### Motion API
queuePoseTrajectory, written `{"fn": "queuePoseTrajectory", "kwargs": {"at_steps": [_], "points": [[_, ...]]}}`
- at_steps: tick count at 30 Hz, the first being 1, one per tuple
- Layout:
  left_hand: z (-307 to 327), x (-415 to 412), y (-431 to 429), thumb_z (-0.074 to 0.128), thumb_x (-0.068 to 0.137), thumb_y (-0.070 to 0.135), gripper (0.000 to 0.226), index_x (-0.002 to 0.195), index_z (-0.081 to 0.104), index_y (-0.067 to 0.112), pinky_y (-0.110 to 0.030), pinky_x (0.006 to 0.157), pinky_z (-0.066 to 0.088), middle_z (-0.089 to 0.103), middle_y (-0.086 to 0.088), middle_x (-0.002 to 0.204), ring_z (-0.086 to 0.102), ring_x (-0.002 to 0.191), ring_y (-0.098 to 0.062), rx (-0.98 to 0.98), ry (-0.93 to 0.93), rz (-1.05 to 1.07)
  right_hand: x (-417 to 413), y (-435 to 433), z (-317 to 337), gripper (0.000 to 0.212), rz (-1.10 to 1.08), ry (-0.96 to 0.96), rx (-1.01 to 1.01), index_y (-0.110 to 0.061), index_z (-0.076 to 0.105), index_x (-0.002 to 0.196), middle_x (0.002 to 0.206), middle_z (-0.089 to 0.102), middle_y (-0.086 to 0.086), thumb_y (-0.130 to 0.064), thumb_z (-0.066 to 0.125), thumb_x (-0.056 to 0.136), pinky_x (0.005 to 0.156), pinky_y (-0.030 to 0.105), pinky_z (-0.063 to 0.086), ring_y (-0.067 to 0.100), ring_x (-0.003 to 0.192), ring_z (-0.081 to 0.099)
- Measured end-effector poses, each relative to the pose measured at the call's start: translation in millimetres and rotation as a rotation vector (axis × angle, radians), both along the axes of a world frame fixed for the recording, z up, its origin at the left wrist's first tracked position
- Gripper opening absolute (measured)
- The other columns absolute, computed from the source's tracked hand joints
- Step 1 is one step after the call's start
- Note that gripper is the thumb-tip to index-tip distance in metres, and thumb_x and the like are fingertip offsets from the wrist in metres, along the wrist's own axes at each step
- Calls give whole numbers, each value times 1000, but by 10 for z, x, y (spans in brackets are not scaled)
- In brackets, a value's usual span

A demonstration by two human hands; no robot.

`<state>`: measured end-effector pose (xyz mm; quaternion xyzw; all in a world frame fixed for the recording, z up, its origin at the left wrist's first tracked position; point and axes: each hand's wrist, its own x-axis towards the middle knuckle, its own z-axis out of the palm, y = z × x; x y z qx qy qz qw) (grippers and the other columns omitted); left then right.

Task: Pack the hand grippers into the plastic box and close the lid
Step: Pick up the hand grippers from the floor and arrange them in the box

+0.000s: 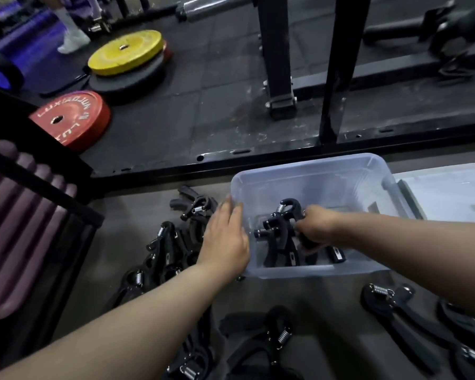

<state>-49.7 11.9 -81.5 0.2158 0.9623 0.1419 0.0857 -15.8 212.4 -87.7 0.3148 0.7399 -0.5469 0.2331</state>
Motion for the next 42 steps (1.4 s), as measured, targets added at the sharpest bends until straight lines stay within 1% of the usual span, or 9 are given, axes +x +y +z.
{"fn": "queuePoseTrajectory", "kwargs": {"at_steps": [11, 15, 18, 23, 27, 29, 31, 36, 42], "points": [[-127, 21, -21, 34, 99, 14, 60, 155, 16, 24, -28, 120, 1, -2, 9, 163, -2, 149, -8, 196, -29, 48, -135, -399, -429, 25, 36, -146, 38, 0, 52, 78, 70, 56, 22, -2, 36, 98, 75, 47, 55, 36, 78, 66], [-149, 32, -18, 35, 98, 13, 60, 154, 17, 23, -26, 119, 0, -1, 9, 163, -2, 149, -8, 227, -28, 55, -83, -396, -200, 32, 240, -80, 326, 3, 52, 125, 126, 57, 21, -11, 40, 99, 86, 31, 45, 35, 116, 56], [-150, 34, -17, 33, 99, 13, 60, 155, 16, 25, -19, 115, -6, -3, 11, 163, -4, 148, -5, 247, -50, 62, -86, -401, -249, 40, 291, -149, 405, 2, 40, 136, 129, 53, 19, -11, 40, 98, 77, 32, 43, 33, 115, 56], [-155, 36, -21, 31, 99, 12, 60, 154, 15, 26, -21, 114, -5, -5, 13, 163, -6, 147, -4, 268, -81, 66, -112, -373, -346, 29, 571, -120, 481, 0, 52, 115, 96, 65, 13, -14, 53, 90, 50, 29, 48, 28, 81, 63], [-161, 28, -21, 31, 98, 11, 60, 154, 16, 26, -20, 113, -4, -5, 14, 162, -7, 147, -4, 281, -89, 66, -104, -389, -247, 27, 727, -100, 596, -18, 38, 73, 113, 61, 7, -14, 50, 97, 75, 27, 44, 28, 107, 61], [-165, 31, -21, 31, 98, 11, 59, 154, 16, 25, -20, 113, -4, -5, 14, 162, -7, 147, -4, 290, -91, 66, -118, -377, -315, 15, 735, -108, 658, -5, 51, 104, 125, 58, 13, -18, 47, 98, 85, 30, 45, 30, 114, 58], [-172, 26, -26, 31, 99, 12, 58, 154, 16, 25, -18, 112, -6, -5, 12, 163, -8, 147, -4, 302, -93, 56, -129, -372, -407, 44, 642, -116, 659, 1, 42, 131, 134, 48, 21, -24, 50, 95, 92, 35, 44, 37, 120, 51], [-204, -6, -82, 32, 102, 17, 56, 155, 15, 25, -17, 114, -10, -6, 10, 163, -10, 147, -5, 336, -123, 11, -286, -501, -296, 33, 229, 490, 461, -3, 50, 125, 131, 49, 25, -23, 43, 99, 96, 32, 35, 32, 117, 48], [-174, -4, -177, 28, 100, 23, 59, 155, 10, 15, -25, 121, 1, 6, 2, 163, 0, 149, -5, 416, -124, 43, -370, -893, 24, 57, 424, 708, 405, -6, 15, 154, 163, 7, 5, -28, 34, 105, 117, 19, 2, 12, 150, 2]]}}
